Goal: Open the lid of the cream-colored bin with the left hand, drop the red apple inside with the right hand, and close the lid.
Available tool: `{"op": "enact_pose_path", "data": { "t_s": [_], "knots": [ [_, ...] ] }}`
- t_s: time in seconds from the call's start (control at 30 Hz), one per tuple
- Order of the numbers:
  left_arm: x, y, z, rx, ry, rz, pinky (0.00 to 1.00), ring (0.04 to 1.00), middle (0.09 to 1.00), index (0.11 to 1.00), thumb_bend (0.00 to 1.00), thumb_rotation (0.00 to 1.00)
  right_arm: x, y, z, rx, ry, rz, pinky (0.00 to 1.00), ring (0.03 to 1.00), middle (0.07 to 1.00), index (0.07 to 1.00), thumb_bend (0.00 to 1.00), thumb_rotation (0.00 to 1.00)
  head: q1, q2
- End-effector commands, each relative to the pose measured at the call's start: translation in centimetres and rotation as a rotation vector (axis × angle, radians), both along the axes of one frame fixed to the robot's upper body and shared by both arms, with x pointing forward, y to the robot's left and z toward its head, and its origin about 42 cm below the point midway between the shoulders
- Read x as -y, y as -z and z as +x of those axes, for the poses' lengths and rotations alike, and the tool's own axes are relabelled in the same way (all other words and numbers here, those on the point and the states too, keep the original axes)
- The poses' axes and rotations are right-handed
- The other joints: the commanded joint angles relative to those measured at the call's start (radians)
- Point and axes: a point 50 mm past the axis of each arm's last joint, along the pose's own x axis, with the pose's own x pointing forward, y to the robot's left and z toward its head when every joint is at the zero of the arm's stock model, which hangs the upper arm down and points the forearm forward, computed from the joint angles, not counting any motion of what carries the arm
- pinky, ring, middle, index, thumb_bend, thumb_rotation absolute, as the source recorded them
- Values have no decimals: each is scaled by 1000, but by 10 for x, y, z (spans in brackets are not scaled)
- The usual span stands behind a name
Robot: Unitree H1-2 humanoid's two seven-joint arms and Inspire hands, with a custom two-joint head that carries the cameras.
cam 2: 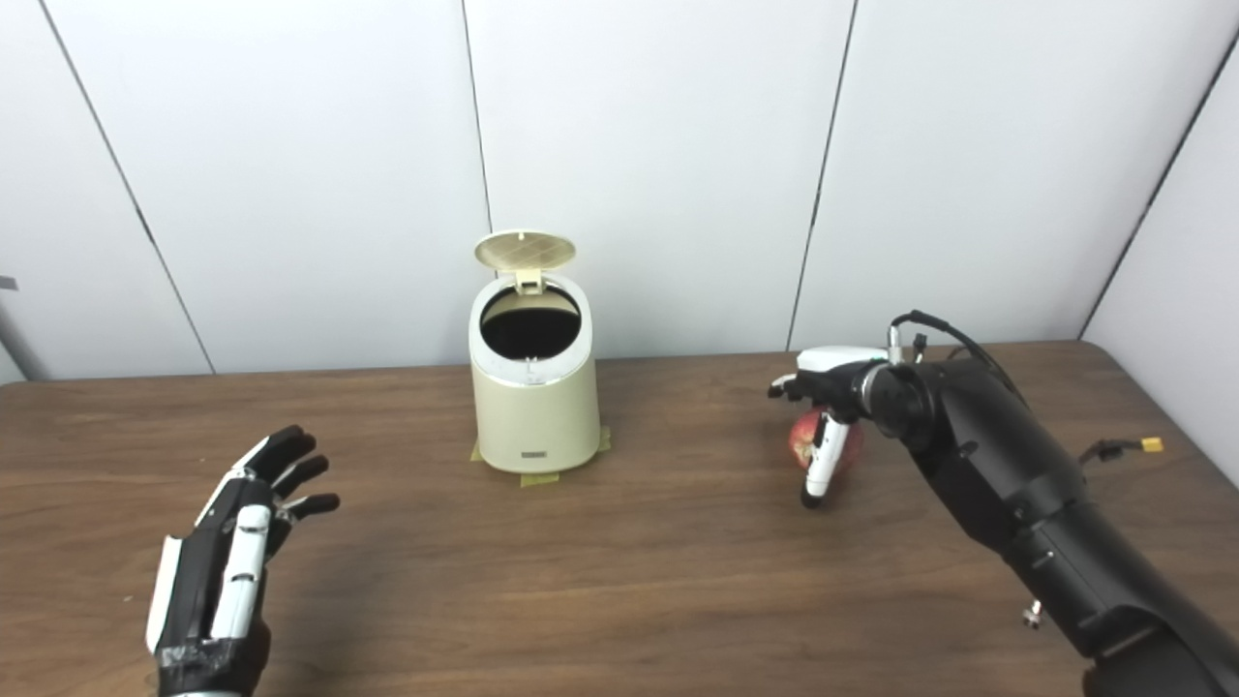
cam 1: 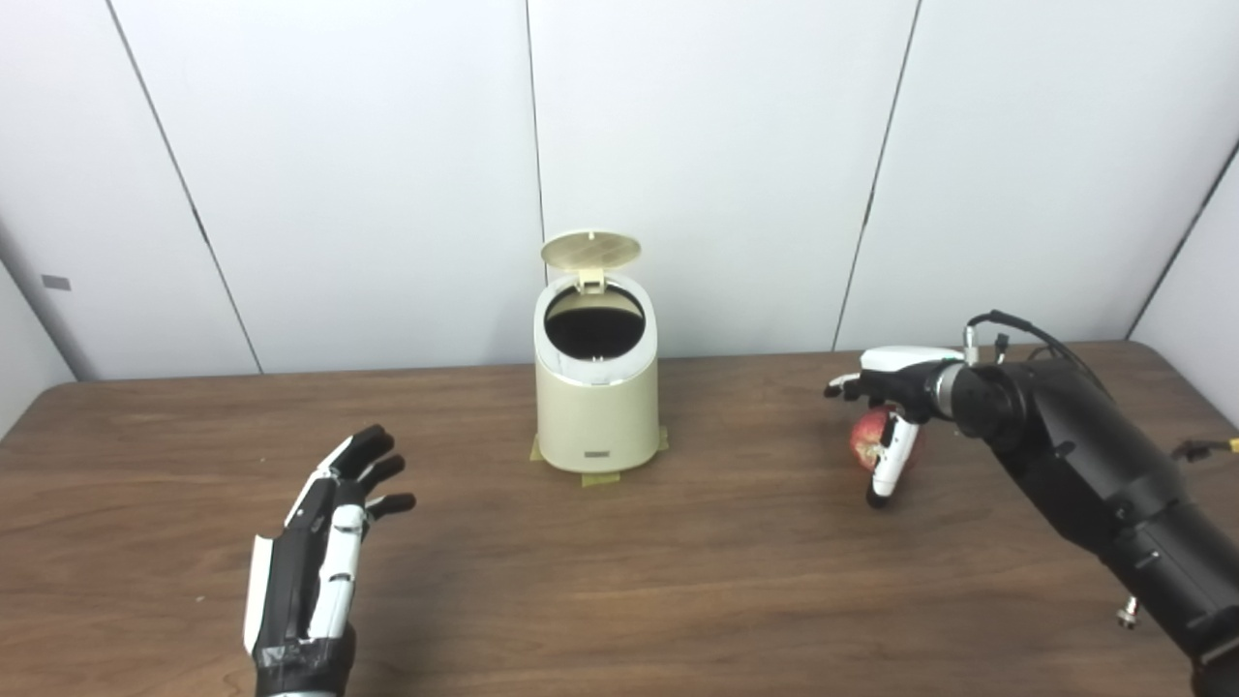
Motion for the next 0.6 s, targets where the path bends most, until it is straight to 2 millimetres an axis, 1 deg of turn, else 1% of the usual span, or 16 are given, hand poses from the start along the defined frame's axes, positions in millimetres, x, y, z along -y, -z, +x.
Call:
{"op": "enact_pose_path", "data": {
  "t_s": [0.0, 0.03, 0.07, 0.13, 0.17, 0.2, 0.27, 0.3, 0.33, 0.4, 0.47, 0.53, 0.57],
  "knots": [
    [2, -11, 0, 45, 8, 11, 672, 801, 837, 815, 277, 728, 0, -33, 7, 86, -11, 9, 641, 866, 980, 923, 994, 184, 0, 1],
    [2, -11, 0, 45, 7, 10, 671, 801, 836, 814, 277, 728, 0, -34, 7, 84, -10, 15, 641, 866, 980, 919, 991, 176, 0, 1],
    [2, -11, 0, 45, 6, 10, 670, 802, 837, 814, 286, 727, -1, -34, 7, 83, -13, 26, 628, 850, 977, 885, 971, 148, 0, 1],
    [2, -11, 0, 48, 4, 12, 668, 802, 836, 813, 291, 723, -2, -35, 7, 85, -25, 45, 616, 836, 973, 860, 959, 116, 1, 1],
    [2, -11, 0, 49, 4, 14, 668, 801, 836, 813, 294, 723, -2, -35, 6, 97, -39, 44, 607, 821, 966, 841, 948, 102, 1, 1],
    [2, -11, 0, 49, 4, 16, 665, 799, 834, 812, 291, 723, -3, -34, 6, 121, -60, 37, 572, 772, 940, 800, 916, 79, 1, 1],
    [2, -11, 0, 50, 7, 16, 667, 798, 834, 813, 293, 723, -4, -31, 6, 200, -114, -11, 518, 684, 820, 710, 896, 41, 1, 1],
    [2, -12, 0, 50, 8, 17, 669, 799, 837, 815, 289, 723, -4, -29, 6, 233, -140, -33, 458, 587, 688, 580, 674, 90, 0, 3],
    [2, -12, 0, 50, 8, 16, 669, 798, 837, 815, 286, 722, -3, -27, 7, 263, -151, -46, 412, 522, 582, 534, 605, 46, 0, 3],
    [2, -12, -1, 50, 8, 15, 670, 798, 836, 815, 285, 721, -4, -25, 8, 291, -136, -58, 343, 423, 481, 497, 545, 9, -1, 4],
    [2, -12, 0, 48, 8, 13, 668, 799, 836, 814, 289, 723, -5, -24, 10, 312, -133, -100, 322, 396, 451, 499, 532, 2, -2, 3],
    [1, -12, 0, 46, 9, 11, 668, 801, 837, 815, 289, 727, -5, -24, 12, 311, -137, -135, 317, 390, 438, 506, 527, 0, -2, 3],
    [1, -12, 0, 45, 10, 11, 668, 800, 837, 815, 284, 728, -4, -25, 13, 306, -138, -148, 337, 413, 465, 495, 528, 0, -3, 4]
  ]
}}
